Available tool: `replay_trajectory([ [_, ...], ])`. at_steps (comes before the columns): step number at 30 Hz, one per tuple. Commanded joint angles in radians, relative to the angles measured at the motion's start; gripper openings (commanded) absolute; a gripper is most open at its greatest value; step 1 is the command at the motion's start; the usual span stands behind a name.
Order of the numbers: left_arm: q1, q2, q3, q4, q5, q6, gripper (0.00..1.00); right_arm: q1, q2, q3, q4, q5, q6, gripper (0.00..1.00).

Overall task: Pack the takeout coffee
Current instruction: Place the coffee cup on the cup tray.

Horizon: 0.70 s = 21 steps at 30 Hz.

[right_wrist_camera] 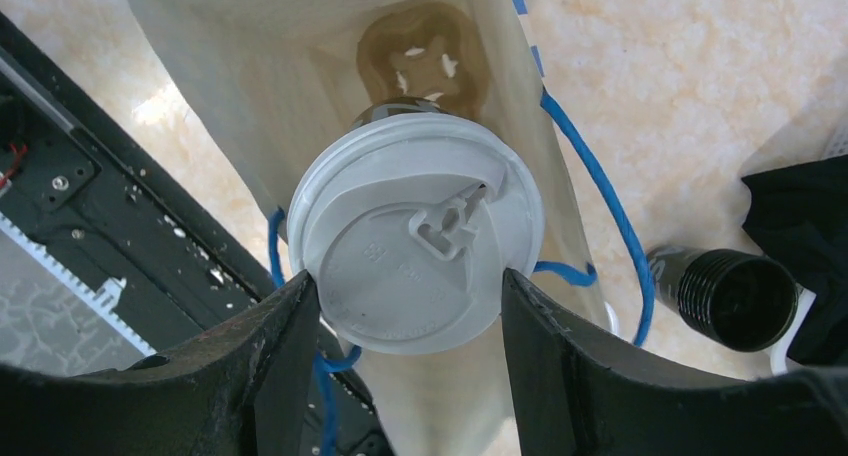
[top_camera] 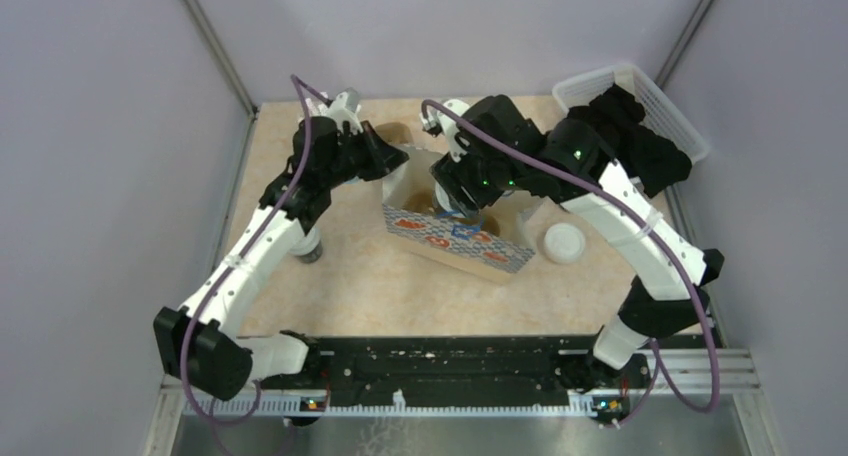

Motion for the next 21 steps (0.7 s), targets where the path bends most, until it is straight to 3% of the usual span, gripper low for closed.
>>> replay_trajectory([
  [1,0.004,-0.132,-0.078,0.204,0.078,0.08,0.0,0.06,-0.042,-0.01,0.002,0.057,-0.023,0.57],
  [8,0.004,-0.29,-0.277,0.392,0.16,0.138,0.0,0.165,-0.039,-0.065,-0.017,0.139,-0.021,0.57],
  [21,0.004,-0.483,-0.498,0.492,0.144,0.24,0.0,0.414,0.048,-0.087,-0.044,0.43,0.029,0.57],
])
